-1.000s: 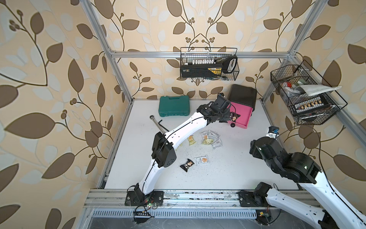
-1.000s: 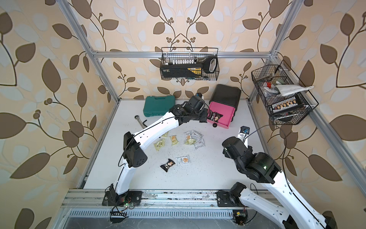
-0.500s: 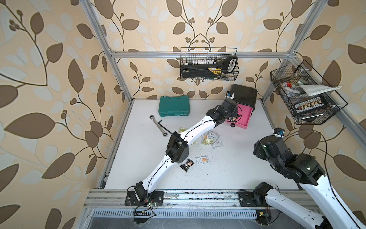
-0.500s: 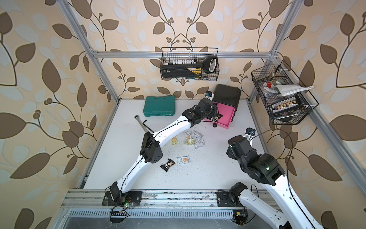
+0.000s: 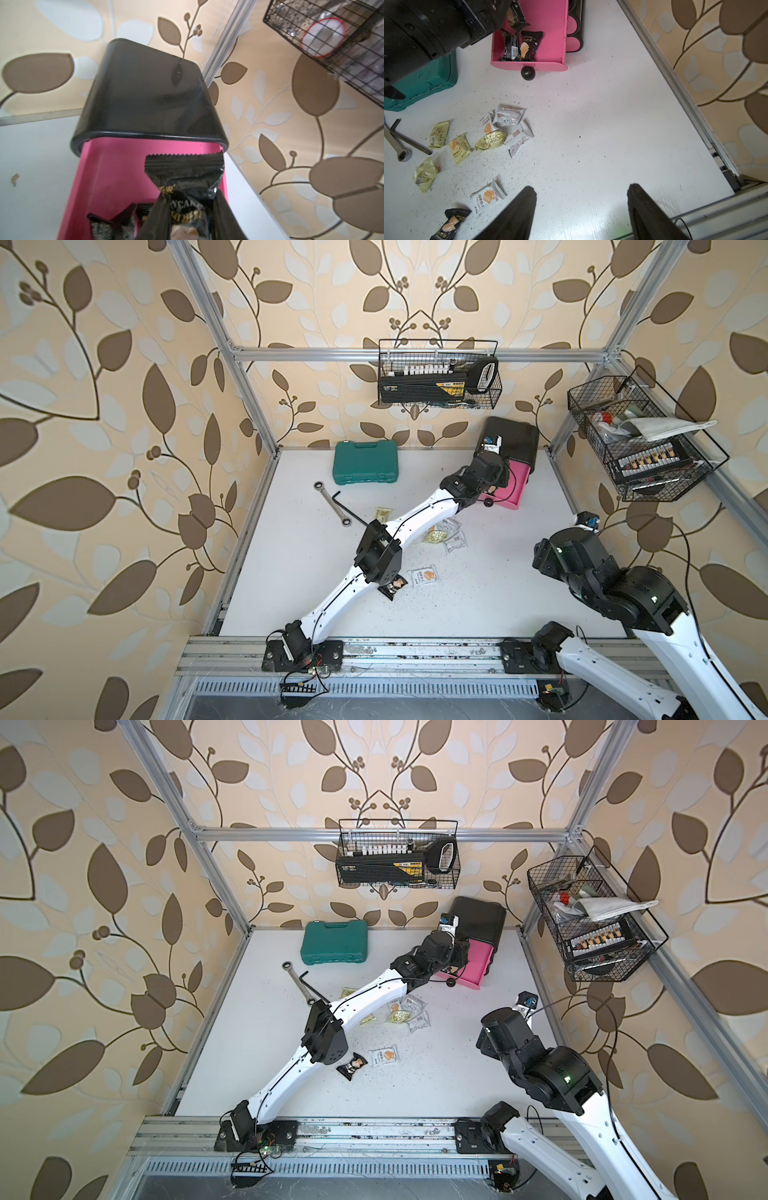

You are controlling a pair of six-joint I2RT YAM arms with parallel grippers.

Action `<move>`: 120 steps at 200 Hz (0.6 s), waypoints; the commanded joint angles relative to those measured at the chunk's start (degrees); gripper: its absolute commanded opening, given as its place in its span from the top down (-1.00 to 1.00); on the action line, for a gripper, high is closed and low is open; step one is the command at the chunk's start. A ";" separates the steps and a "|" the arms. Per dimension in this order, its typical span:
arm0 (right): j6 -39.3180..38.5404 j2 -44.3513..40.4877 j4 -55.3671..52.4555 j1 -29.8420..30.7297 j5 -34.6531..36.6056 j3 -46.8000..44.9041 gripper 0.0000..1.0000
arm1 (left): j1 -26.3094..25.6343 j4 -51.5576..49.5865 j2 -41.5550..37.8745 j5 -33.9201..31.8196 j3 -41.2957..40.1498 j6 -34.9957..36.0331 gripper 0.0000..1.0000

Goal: Place the cookies into the drawer by color
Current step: Place the cookie in the drawer.

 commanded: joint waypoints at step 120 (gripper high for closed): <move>1.08 -1.20 -2.18 -0.21 -1.25 -0.23 -0.45 | -1.49 1.65 -0.11 -1.18 1.95 2.18 -0.11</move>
